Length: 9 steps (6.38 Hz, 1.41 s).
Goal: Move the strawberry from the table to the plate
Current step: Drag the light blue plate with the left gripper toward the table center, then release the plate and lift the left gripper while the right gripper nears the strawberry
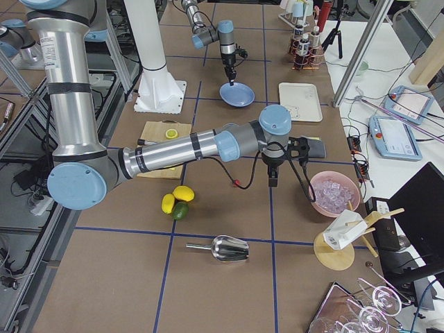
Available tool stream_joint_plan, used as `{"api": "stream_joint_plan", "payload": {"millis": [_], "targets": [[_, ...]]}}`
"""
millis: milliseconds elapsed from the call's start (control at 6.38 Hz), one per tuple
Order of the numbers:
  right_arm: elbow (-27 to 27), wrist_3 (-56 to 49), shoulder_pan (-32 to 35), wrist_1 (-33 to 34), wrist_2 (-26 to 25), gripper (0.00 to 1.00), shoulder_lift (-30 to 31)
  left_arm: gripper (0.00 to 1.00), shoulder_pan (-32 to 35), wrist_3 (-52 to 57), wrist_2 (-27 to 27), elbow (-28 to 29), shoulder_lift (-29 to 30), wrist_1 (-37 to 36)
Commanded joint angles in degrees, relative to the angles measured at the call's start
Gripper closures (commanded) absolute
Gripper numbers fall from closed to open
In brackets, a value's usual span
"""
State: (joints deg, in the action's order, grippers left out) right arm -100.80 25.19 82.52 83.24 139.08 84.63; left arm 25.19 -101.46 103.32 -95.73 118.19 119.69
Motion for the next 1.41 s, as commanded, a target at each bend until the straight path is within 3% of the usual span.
{"api": "stream_joint_plan", "payload": {"millis": [0, 157, 471, 627, 784, 1255], "targets": [[-0.18, 0.3, -0.34, -0.01, -0.04, 0.0, 0.01, 0.12, 0.03, 0.47, -0.23, -0.33, -0.32, -0.24], [-0.18, 0.3, -1.3, -0.27, -0.38, 0.0, 0.18, 0.01, 2.38, 0.38, 0.29, -0.33, -0.33, -0.24], [-0.71, 3.44, -6.1, -1.84, -3.09, 0.0, 2.19, 0.0, 8.79, 0.64, 5.44, -0.86, -0.5, -0.77], [-1.15, 13.73, -11.88, -10.82, -8.25, 0.0, 4.12, 0.0, 11.96, 2.73, 9.49, -2.17, -0.59, -2.51], [-1.15, 21.84, -17.94, -22.48, -12.39, 0.0, 8.84, 0.0, 13.55, 7.63, 9.7, -5.92, -0.42, -8.97], [-0.37, 26.75, -26.87, -24.62, -17.61, 0.0, 10.99, 0.0, 14.71, 9.52, 9.62, -6.57, -0.59, -9.82]]}}
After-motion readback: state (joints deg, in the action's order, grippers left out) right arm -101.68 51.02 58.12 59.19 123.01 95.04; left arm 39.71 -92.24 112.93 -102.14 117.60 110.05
